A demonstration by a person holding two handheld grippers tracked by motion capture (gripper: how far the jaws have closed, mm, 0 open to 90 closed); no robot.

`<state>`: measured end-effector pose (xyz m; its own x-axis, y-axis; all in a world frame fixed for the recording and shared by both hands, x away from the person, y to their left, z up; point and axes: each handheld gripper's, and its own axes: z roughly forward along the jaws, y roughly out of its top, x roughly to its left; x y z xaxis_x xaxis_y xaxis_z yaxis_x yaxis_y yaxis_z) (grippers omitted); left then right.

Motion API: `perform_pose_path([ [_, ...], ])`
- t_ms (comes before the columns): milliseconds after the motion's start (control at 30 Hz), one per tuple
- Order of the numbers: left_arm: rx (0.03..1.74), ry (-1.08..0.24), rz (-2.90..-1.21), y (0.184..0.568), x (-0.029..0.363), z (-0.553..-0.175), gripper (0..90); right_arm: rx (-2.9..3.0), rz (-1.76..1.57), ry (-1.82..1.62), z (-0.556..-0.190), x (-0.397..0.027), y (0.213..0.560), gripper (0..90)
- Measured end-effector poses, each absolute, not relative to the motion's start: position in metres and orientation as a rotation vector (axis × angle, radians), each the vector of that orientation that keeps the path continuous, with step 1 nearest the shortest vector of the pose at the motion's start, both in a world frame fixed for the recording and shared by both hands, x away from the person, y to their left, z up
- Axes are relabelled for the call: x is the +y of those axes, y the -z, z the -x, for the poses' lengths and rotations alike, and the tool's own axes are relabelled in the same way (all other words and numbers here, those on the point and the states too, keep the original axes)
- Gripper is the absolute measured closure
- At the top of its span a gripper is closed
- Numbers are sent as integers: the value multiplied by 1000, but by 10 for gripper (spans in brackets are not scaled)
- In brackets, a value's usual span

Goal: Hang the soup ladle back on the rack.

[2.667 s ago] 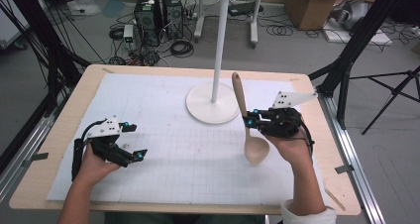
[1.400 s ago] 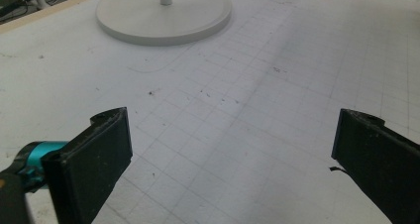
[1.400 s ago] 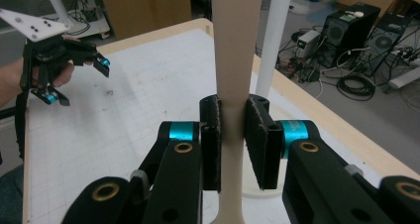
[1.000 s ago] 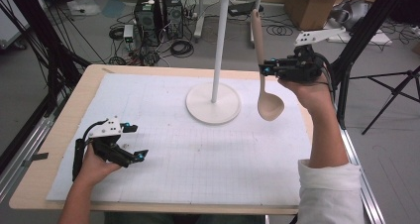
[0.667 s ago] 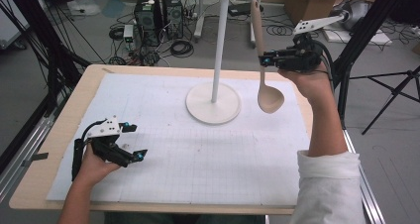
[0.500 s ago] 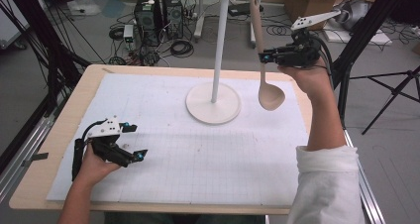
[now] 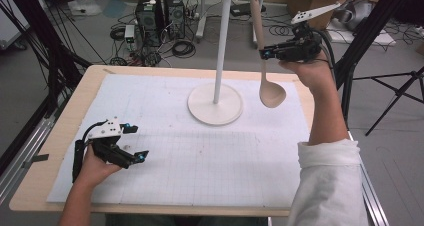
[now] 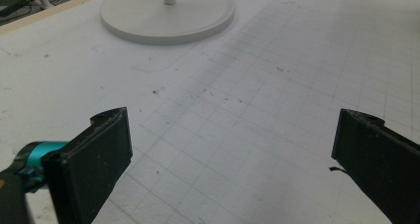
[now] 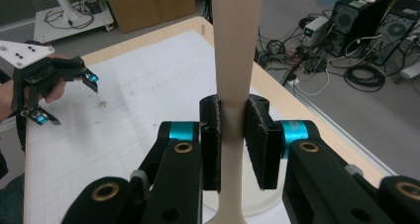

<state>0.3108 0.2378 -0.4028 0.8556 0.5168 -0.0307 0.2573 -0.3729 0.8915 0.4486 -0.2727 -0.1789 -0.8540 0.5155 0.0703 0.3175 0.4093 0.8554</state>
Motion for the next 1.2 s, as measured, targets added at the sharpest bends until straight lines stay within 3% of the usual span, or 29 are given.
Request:
perform_pose_path([
  [1200, 566, -310, -1981, 403, 237, -311, 26, 2533, -762, -1366, -468, -244, 182, 773],
])
